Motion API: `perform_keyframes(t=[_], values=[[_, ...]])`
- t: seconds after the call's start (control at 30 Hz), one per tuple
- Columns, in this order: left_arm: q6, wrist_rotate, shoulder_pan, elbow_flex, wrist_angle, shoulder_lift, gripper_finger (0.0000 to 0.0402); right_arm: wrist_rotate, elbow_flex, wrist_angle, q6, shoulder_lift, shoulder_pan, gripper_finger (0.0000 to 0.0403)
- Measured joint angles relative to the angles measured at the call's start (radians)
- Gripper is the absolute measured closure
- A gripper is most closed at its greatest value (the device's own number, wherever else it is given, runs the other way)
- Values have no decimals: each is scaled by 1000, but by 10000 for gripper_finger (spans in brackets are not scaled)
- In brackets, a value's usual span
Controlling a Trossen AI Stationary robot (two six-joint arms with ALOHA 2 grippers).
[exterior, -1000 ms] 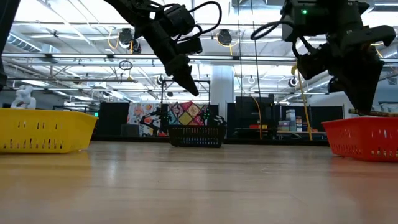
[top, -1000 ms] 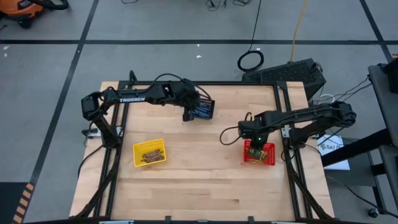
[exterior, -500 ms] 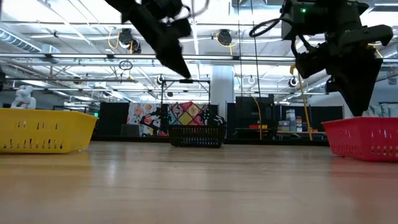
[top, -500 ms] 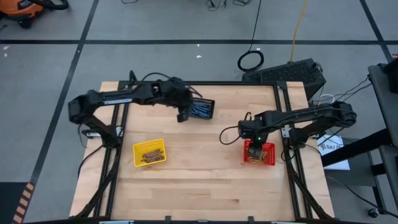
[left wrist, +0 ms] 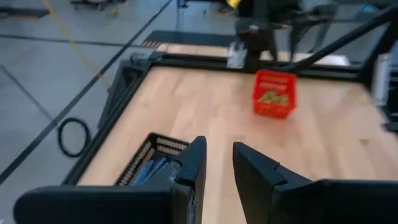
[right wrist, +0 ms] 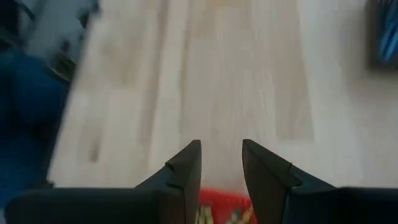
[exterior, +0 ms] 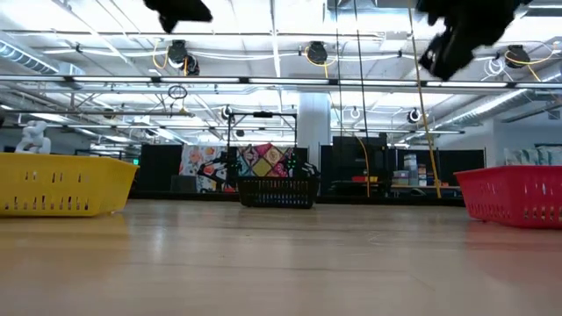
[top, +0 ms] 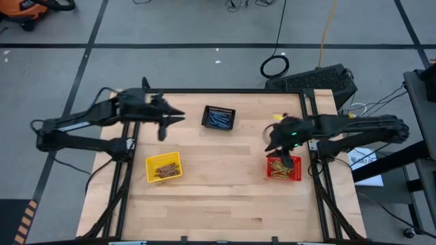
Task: Sort crayons
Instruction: Return to Home Position
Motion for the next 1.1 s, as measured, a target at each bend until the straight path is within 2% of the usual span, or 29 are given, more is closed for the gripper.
perform_keyframes(t=[0.17, 0.27, 0.37, 0.53, 0.77, 1.1], values=[[-23, 0, -75, -58, -15, -152, 318, 2, 0, 10, -9, -194, 0, 300], [-27, 0, -125, -106, -16, -241, 318, 2, 0, 1, 41, -298, 0, 300], [-49, -6, -161, -158, -12, -333, 318, 2, 0, 13, 78, -382, 0, 300], [-87, -6, -194, -276, 19, -494, 318, 4, -10, 39, 39, -499, 0, 300], [-102, -4, -224, -462, 133, -677, 318, 56, -192, 252, 6, -659, 0, 300], [-102, -14, -229, -636, 211, -828, 318, 56, -538, 591, 14, -831, 0, 300]])
